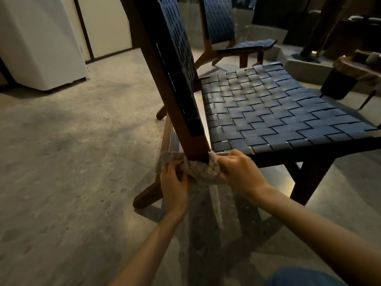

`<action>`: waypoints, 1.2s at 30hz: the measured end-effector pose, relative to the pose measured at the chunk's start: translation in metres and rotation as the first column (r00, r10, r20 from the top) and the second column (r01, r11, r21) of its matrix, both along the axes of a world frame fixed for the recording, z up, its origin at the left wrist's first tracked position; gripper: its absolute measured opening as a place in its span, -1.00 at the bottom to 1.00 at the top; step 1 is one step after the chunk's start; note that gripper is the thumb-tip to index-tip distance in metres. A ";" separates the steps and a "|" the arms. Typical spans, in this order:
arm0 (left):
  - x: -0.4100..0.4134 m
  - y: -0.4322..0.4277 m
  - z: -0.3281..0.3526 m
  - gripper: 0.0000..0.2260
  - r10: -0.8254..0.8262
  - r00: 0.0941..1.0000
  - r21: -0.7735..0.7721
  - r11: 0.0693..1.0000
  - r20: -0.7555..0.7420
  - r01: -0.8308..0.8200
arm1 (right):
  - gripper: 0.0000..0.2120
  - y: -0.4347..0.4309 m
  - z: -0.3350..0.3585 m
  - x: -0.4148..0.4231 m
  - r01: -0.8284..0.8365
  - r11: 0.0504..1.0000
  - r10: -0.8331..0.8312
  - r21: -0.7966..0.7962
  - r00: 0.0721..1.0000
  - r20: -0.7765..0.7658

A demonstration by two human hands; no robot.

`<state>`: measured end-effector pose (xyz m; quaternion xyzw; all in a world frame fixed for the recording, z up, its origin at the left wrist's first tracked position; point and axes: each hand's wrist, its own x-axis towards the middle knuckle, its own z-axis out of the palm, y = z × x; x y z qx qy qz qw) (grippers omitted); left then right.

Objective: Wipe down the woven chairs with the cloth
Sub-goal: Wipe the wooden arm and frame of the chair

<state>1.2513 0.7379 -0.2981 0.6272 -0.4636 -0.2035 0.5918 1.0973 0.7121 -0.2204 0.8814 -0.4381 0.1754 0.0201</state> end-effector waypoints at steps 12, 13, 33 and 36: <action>0.067 -0.011 0.025 -0.89 -0.223 0.939 0.221 0.961 0.263 0.166 | -0.86 0.005 -0.042 0.040 0.164 0.859 -0.166 0.485 0.985 -0.039; 0.068 -0.013 0.025 -0.86 -0.232 0.943 0.255 0.952 0.239 0.170 | -0.88 0.008 -0.054 0.040 0.238 0.831 -0.247 0.504 0.968 -0.050; 0.068 -0.043 -0.041 -0.62 -0.522 0.810 0.125 0.852 0.267 0.508 | -0.52 0.004 -0.134 0.111 -0.077 0.711 -0.701 0.699 0.012 0.713; 0.080 -0.040 -0.056 -0.63 -0.537 0.775 0.125 0.840 0.334 0.529 | -0.63 0.007 -0.147 0.120 -0.113 0.651 -0.743 0.750 0.107 0.661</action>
